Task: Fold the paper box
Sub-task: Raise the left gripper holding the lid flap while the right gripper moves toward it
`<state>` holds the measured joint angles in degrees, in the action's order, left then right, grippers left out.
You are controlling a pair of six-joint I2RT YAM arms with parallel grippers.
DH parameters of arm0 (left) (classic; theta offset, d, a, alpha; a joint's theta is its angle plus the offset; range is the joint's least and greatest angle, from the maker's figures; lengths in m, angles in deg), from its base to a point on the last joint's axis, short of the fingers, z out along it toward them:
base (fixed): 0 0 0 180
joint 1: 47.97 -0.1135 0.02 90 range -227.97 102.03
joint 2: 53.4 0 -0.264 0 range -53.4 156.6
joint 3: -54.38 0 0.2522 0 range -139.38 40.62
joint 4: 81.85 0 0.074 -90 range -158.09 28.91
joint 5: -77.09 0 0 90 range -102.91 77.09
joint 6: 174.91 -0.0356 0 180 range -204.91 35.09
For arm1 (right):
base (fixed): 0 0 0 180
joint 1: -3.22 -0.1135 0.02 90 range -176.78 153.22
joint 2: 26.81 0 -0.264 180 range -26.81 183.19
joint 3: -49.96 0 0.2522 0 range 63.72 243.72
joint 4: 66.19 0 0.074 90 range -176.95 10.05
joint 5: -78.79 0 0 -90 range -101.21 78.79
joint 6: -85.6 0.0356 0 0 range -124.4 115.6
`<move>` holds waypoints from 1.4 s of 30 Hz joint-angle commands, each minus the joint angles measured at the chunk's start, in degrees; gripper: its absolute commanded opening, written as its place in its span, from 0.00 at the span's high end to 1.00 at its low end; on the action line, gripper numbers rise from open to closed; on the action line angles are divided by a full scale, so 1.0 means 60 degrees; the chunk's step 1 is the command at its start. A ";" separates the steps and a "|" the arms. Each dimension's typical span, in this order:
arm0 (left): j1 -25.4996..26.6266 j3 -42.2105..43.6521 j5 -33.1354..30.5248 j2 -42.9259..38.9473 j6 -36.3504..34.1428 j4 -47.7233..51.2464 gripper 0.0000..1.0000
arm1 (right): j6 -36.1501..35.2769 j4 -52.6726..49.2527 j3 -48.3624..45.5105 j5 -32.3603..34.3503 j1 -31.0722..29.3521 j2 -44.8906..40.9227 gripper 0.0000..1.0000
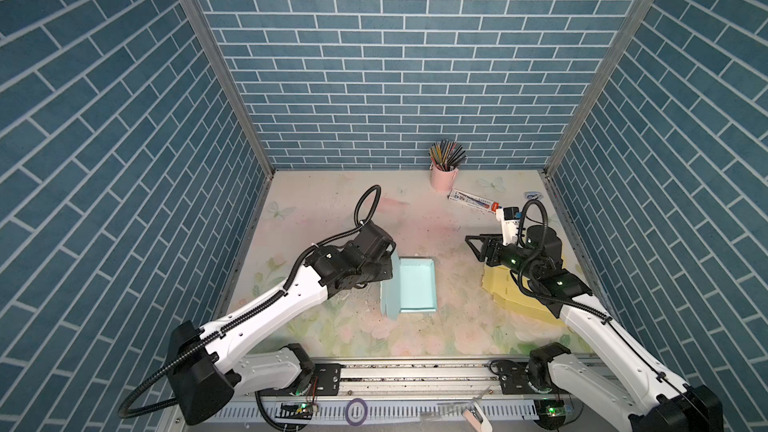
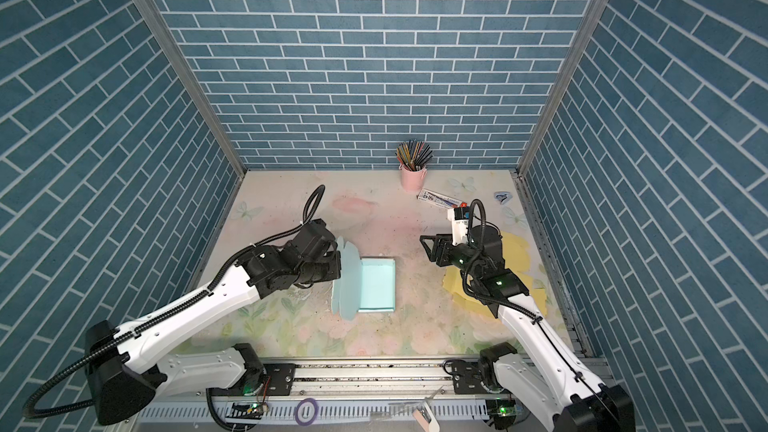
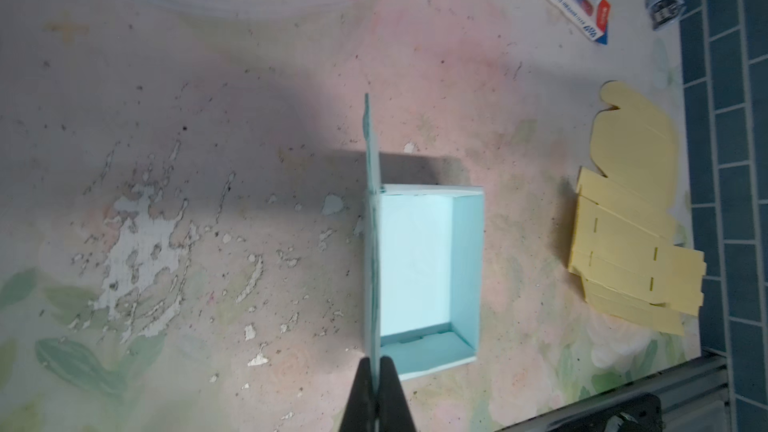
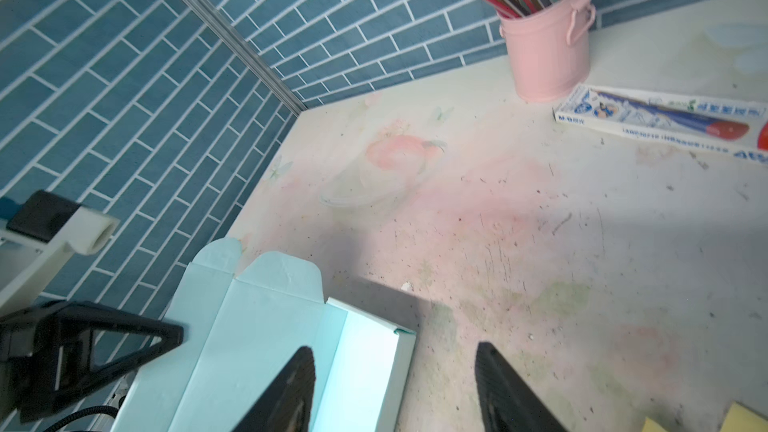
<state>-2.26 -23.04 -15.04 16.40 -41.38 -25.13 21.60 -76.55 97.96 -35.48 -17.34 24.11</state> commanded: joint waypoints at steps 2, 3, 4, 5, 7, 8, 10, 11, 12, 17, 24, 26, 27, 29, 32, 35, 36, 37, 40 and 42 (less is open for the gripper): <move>-0.0408 -0.1622 0.1007 0.0512 -0.3346 0.1111 1.00 | -0.0842 0.2850 -0.0579 -0.1002 0.0013 -0.0218 0.36; -0.0439 -0.2021 0.1159 0.0691 -0.3969 0.1398 1.00 | -0.1021 0.3261 -0.0655 -0.1147 0.0014 -0.0137 0.36; -0.0465 -0.2366 0.1263 0.0871 -0.4476 0.1647 1.00 | -0.1255 0.3527 -0.0694 -0.1287 0.0020 -0.0021 0.36; -0.0481 -0.2615 0.1392 0.1003 -0.4897 0.1799 1.00 | -0.1485 0.3675 -0.0675 -0.1486 0.0021 0.0088 0.36; -0.0478 -0.2985 0.1762 0.1248 -0.5676 0.1968 1.00 | -0.1966 0.3813 -0.0530 -0.2090 0.0013 0.0405 0.35; -0.0477 -0.3153 0.1897 0.1359 -0.6000 0.2042 1.00 | -0.2378 0.3821 -0.0411 -0.2576 0.0013 0.0568 0.36; -0.0485 -0.3344 0.2193 0.1529 -0.6525 0.2175 1.00 | -0.2972 0.3781 -0.0227 -0.3347 0.0020 0.0830 0.35; -0.0478 -0.3432 0.2325 0.1600 -0.6782 0.2248 1.00 | -0.3220 0.3671 -0.0115 -0.3632 0.0013 0.0928 0.35; -0.0485 -0.3507 0.2466 0.1641 -0.6992 0.2308 1.00 | -0.3509 0.3400 0.0043 -0.3964 0.0020 0.1104 0.35; -0.0485 -0.3997 0.2938 0.1927 -0.8041 0.2989 1.00 | -0.4856 0.1718 0.1025 -0.5831 0.0014 0.2206 0.37; -0.0485 -0.5289 0.3072 0.2545 -0.9430 0.4377 1.00 | -0.5633 0.1810 0.1181 -0.6243 -0.0452 0.3191 0.38; -0.0485 -0.5339 0.3147 0.2574 -0.9564 0.4331 1.00 | -0.6130 0.1532 0.1264 -0.5853 -0.0613 0.3301 0.39; -0.0485 -0.5334 0.3243 0.2588 -0.9594 0.4281 1.00 | -0.6237 0.1533 0.1279 -0.5704 -0.0621 0.3386 0.39; -0.0485 -0.5365 0.3509 0.2641 -0.9627 0.4251 1.00 | -0.6365 0.1539 0.1335 -0.5609 -0.0637 0.3528 0.40; -0.0485 -0.5417 0.3730 0.2717 -0.9675 0.4286 1.00 | -0.6402 0.1660 0.1448 -0.5666 -0.0724 0.3742 0.40; -0.0485 -0.5473 0.3851 0.2761 -0.9730 0.4278 1.00 | -0.6563 0.1639 0.1605 -0.5645 -0.0900 0.4053 0.41; -0.0485 -0.5496 0.3936 0.2757 -0.9760 0.4282 1.00 | -0.6622 0.1590 0.1678 -0.5626 -0.0948 0.4168 0.41; -0.0485 -0.5514 0.3991 0.2769 -0.9760 0.4280 0.99 | -0.6647 0.1552 0.1743 -0.5587 -0.0988 0.4273 0.41; -0.0485 -0.5569 0.3833 0.2826 -0.9782 0.4269 0.99 | -0.6694 0.1543 0.1879 -0.5676 -0.1077 0.4472 0.42; -0.0485 -0.5562 0.3701 0.2860 -0.9806 0.4251 0.99 | -0.6759 0.1530 0.1896 -0.5710 -0.1165 0.4529 0.43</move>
<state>-4.88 -55.06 6.88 33.21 -98.16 -0.65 -13.94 -66.32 108.06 -68.73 -23.63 50.82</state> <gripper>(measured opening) 0.051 0.574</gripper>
